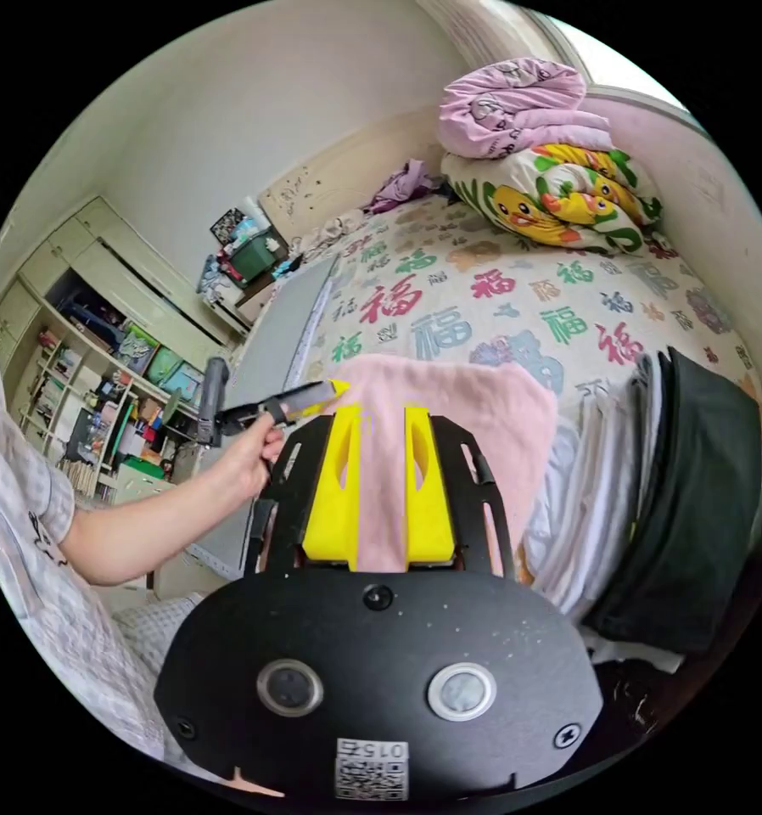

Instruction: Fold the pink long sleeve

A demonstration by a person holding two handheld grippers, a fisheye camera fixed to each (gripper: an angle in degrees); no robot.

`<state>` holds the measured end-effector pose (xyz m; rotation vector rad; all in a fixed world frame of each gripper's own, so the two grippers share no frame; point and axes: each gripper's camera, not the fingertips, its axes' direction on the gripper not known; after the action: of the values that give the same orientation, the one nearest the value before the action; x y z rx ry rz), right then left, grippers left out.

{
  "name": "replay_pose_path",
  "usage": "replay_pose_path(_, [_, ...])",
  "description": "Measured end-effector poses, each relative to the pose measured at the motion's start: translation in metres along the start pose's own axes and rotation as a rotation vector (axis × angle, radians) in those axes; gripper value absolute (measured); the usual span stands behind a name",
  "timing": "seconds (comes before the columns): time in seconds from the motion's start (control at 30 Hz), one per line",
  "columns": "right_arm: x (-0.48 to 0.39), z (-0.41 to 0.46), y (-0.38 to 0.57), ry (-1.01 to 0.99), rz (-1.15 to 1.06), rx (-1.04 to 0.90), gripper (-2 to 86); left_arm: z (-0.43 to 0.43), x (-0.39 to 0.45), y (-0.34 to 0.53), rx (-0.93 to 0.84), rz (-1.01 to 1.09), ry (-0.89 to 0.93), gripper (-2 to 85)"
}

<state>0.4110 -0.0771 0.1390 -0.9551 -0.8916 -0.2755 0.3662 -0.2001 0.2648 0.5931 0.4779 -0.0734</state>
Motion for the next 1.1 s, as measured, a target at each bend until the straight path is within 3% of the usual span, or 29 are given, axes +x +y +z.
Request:
replay_pose_path(0.1, [-0.002, 0.010, -0.031, -0.054, -0.019, -0.028, 8.9, -0.020, 0.048, 0.016, 0.049, 0.207, 0.044, 1.4])
replay_pose_path(0.2, [-0.011, 0.008, -0.047, -0.092, -0.012, -0.025, 11.6, -0.037, 0.111, 0.054, 0.014, 0.477, 0.133, 0.1])
replay_pose_path(0.3, [-0.017, 0.009, -0.053, -0.038, 0.034, -0.119, 16.9, -0.035, 0.144, 0.094, -0.051, 0.578, 0.193, -0.3])
replay_pose_path(0.53, [-0.029, 0.042, -0.043, 0.110, 0.002, -0.420, 19.6, -0.019, 0.181, 0.134, -0.163, 0.653, 0.230, -0.5])
replay_pose_path(0.67, [-0.040, 0.059, -0.037, 0.273, -0.113, -0.487, 13.2, -0.030, 0.184, 0.133, -0.268, 0.729, 0.244, -0.1])
replay_pose_path(0.77, [-0.034, 0.056, -0.029, 0.271, -0.070, -0.493, 7.3, -0.067, 0.174, 0.115, -0.340, 0.801, 0.375, 0.2])
replay_pose_path(0.83, [-0.028, 0.040, -0.021, 0.221, -0.009, -0.433, 6.0, -0.099, 0.163, 0.092, -0.308, 0.795, 0.375, 1.0])
replay_pose_path(0.9, [-0.022, 0.023, -0.010, 0.185, 0.060, -0.373, 5.3, -0.129, 0.142, 0.044, -0.203, 0.673, 0.206, 3.9])
replay_pose_path(1.0, [-0.021, -0.005, 0.010, 0.168, 0.135, -0.295, 4.6, -0.126, 0.115, -0.016, -0.140, 0.559, 0.010, 9.4])
replay_pose_path(1.1, [-0.031, -0.028, 0.027, 0.143, 0.187, -0.241, 4.4, -0.100, 0.094, -0.061, -0.177, 0.387, -0.016, 12.6])
